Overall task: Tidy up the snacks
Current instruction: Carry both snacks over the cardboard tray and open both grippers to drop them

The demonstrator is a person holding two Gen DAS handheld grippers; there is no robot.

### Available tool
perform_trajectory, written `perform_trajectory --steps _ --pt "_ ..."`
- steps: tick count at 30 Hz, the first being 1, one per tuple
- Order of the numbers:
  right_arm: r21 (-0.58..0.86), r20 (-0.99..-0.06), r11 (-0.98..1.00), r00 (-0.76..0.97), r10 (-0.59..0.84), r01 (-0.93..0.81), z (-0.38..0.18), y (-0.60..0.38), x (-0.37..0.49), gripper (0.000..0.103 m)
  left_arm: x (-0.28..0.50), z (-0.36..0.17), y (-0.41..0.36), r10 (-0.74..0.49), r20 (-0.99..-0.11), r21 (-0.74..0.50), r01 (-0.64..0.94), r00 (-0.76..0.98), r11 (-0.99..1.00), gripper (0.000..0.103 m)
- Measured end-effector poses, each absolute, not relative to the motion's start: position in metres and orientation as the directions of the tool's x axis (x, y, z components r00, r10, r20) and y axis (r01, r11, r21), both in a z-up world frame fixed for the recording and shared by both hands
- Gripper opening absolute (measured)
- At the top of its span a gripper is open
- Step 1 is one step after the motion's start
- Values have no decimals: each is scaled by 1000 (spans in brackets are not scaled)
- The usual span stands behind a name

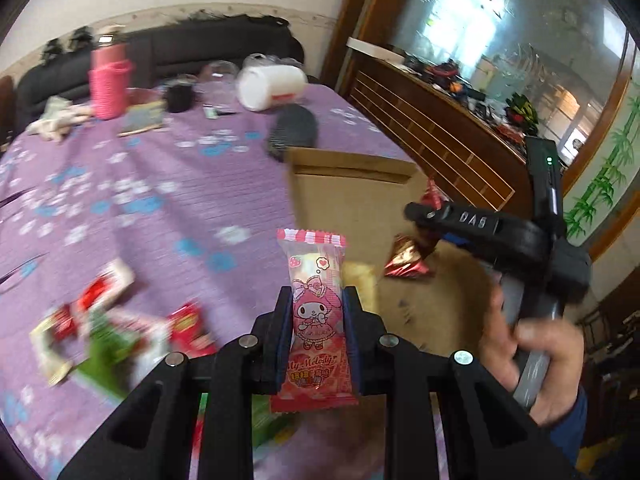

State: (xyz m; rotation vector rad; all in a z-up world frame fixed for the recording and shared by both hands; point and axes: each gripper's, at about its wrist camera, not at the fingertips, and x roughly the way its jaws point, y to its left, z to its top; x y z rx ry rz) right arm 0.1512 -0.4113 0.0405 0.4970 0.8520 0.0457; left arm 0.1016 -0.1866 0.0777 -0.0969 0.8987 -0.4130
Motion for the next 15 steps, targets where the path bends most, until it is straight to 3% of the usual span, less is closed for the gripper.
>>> perform_trajectory --steps 15 --pt "381 -741 910 643 193 166 36 -405 155 35 127 32 -236 -419 -785 -264 365 457 893 23"
